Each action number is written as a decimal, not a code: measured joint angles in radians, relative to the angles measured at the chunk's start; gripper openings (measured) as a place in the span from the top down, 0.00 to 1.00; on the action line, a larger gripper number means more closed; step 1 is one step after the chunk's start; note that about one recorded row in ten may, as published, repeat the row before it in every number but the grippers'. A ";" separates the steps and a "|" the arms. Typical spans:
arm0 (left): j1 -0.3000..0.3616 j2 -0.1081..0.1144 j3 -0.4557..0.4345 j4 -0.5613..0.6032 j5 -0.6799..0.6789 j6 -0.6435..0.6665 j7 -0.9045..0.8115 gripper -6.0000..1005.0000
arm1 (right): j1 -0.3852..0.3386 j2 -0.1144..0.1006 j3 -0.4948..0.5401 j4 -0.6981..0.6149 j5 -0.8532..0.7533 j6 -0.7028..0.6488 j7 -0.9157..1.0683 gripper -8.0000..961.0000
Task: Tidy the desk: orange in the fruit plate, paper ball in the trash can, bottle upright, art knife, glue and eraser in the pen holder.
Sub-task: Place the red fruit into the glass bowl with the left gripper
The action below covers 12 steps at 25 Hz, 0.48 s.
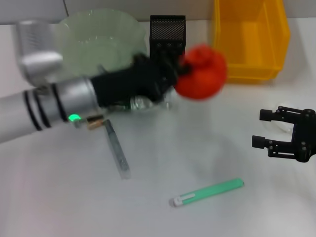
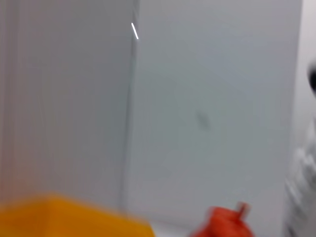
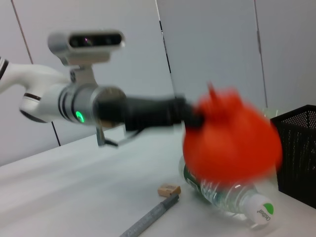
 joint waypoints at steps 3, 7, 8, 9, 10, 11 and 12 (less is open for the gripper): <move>0.082 0.000 -0.006 0.052 -0.268 0.065 0.064 0.95 | 0.002 0.001 0.000 0.002 0.000 0.006 -0.002 0.20; 0.088 0.000 -0.004 0.023 -0.469 0.016 0.198 0.95 | 0.004 0.007 0.000 0.002 0.000 0.009 -0.006 0.20; 0.083 0.000 -0.006 0.019 -0.503 -0.017 0.229 0.95 | 0.006 0.009 0.000 0.001 0.000 0.010 -0.007 0.20; 0.077 0.000 -0.008 0.012 -0.532 -0.052 0.253 0.95 | 0.006 0.009 0.000 0.001 0.000 0.010 -0.007 0.20; 0.077 0.000 -0.008 0.012 -0.532 -0.052 0.253 0.95 | 0.008 0.010 0.000 0.001 0.000 0.010 -0.007 0.20; 0.059 0.000 -0.008 -0.010 -0.589 -0.126 0.300 0.95 | 0.009 0.010 0.000 0.002 0.000 0.010 -0.007 0.20; 0.038 0.000 -0.009 -0.034 -0.641 -0.202 0.338 0.95 | 0.011 0.011 0.000 0.003 0.000 0.010 -0.007 0.20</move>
